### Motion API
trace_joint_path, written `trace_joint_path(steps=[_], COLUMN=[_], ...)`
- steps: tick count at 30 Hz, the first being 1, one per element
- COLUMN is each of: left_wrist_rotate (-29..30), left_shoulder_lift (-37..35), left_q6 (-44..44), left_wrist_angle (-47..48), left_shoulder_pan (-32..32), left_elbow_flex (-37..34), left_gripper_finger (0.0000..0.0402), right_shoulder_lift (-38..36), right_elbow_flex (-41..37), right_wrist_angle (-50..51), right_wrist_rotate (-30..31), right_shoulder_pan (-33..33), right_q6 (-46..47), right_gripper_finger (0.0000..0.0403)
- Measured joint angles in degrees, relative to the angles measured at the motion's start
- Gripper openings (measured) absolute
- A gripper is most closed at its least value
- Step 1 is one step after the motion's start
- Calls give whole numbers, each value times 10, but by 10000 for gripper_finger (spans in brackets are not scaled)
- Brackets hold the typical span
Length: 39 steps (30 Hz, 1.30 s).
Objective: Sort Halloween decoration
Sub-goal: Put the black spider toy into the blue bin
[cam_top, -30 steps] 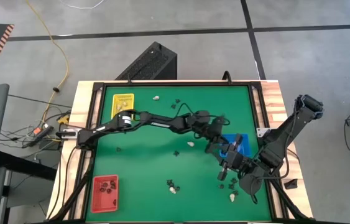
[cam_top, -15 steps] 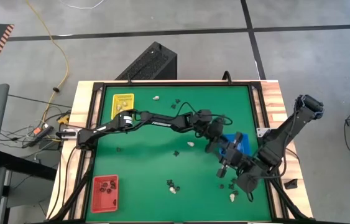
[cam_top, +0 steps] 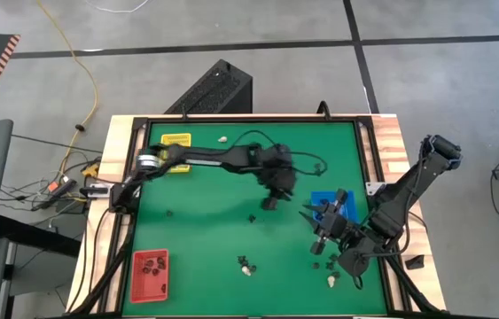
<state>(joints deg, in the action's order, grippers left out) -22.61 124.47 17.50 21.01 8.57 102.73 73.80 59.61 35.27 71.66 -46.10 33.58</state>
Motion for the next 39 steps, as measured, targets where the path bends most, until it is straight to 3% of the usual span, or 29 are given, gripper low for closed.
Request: trace_joint_path(steps=[3, 7, 11, 15, 20, 26, 31, 36, 39], left_wrist_rotate=[94, 176, 194, 195, 195, 217, 218, 218, 218], left_shoulder_lift=[-102, -253, -391, -504, -598, -681, -728, -749, -747], left_q6=[5, -23, -75, -115, -141, -152, -149, -139, -135], left_wrist_angle=[51, 8, -144, -344, -515, -549, -541, -499, -494], left_shoulder_pan=[0, -3, -11, -34, -71, -114, -143, -162, -163], left_elbow_flex=[-100, -273, -465, -642, -801, -877, -888, -888, -888], left_gripper_finger=[67, 54, 48, 47, 47, 47, 47, 47, 47], right_shoulder_lift=[0, 0, 6, 12, 40, 97, 158, 200, 214], right_elbow_flex=[0, 0, 0, 0, 0, 13, 57, 111, 124], right_wrist_angle=[19, 41, 25, -28, -106, -101, -94, 21, 93], right_wrist_rotate=[-24, -107, -224, -301, -402, -523, -613, -700, -718], right_shoulder_pan=[0, 2, 14, 30, 50, 91, 119, 130, 130], right_q6=[24, 72, 114, 155, 198, 327, 355, 468, 531], right_gripper_finger=[118, 118, 118, 118, 118, 118, 118, 118, 118])
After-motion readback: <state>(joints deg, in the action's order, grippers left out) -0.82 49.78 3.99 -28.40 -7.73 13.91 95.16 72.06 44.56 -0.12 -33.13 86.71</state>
